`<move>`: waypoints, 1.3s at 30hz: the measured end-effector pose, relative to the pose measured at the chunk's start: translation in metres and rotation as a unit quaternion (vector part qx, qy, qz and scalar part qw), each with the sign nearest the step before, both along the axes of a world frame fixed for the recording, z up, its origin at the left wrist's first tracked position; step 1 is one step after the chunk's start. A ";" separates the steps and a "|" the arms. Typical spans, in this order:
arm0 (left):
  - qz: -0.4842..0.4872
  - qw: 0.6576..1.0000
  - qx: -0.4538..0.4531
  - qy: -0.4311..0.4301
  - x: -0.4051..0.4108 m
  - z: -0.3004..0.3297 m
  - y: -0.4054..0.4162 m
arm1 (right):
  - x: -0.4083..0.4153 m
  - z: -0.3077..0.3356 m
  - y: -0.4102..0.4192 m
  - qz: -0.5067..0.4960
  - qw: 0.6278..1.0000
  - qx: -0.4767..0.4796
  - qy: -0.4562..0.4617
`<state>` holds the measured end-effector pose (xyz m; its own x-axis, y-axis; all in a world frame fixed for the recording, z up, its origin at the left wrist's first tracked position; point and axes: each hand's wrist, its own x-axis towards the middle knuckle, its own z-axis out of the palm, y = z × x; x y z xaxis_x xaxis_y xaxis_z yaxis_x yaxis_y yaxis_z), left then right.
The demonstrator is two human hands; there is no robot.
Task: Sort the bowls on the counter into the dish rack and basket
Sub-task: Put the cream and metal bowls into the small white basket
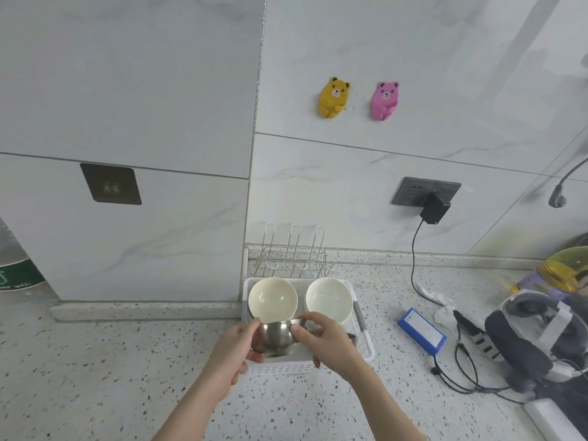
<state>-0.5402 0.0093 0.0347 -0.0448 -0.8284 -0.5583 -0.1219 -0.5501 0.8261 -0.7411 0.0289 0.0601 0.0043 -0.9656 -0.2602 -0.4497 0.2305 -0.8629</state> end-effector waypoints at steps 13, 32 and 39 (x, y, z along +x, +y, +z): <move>-0.096 0.989 -0.053 -0.096 0.002 -0.005 -0.022 | 0.000 -0.017 -0.025 -0.013 0.995 0.041 0.092; -0.164 0.947 -0.125 -0.248 -0.002 -0.026 -0.019 | 0.010 -0.034 -0.021 0.061 0.971 0.097 0.211; -0.128 0.966 -0.121 -0.191 0.005 -0.018 0.009 | -0.003 -0.021 0.002 0.042 0.983 0.063 0.170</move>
<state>-0.5348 0.0181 0.0170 -0.0939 -0.9258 -0.3663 -0.5496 -0.2586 0.7944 -0.7436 0.0310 0.0395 -0.0259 -0.9259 -0.3769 -0.7291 0.2754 -0.6266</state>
